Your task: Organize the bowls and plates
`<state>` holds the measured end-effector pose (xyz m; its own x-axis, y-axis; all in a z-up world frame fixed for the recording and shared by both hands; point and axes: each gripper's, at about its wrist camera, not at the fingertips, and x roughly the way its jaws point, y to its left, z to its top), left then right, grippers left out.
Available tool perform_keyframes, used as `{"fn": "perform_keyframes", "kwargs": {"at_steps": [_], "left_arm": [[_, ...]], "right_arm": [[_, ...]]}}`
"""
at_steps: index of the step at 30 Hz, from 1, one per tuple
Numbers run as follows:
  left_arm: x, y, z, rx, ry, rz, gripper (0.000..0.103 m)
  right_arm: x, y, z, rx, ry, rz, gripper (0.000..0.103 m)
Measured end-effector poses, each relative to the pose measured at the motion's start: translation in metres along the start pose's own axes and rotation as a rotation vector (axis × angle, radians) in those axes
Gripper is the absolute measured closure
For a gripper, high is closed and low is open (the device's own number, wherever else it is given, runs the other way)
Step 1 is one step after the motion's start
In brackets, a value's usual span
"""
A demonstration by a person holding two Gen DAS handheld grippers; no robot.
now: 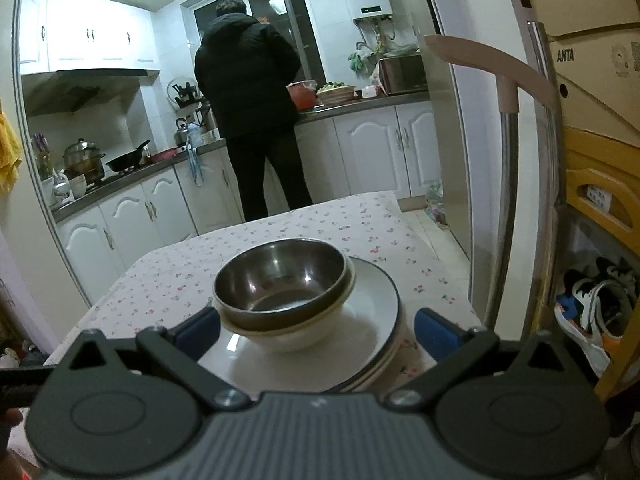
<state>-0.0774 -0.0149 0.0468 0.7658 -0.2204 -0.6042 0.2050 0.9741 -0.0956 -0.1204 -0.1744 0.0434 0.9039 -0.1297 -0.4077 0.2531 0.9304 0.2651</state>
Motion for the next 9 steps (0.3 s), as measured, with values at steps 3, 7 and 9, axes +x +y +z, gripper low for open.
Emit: {"fn": "perform_keyframes", "kwargs": {"at_steps": [3,7,9], "left_arm": [[0.003,0.009,0.001,-0.023,0.008,-0.019,0.0],[0.005,0.028,0.004,-0.067,0.003,-0.014,0.0],[0.005,0.042,0.01,-0.096,-0.014,0.011,0.0]], "right_arm": [[0.004,0.002,0.0,-0.005,0.012,0.004,0.0],[0.006,0.007,0.003,-0.019,0.013,0.03,0.0],[0.007,0.013,0.008,-0.03,0.011,0.054,0.0]]}}
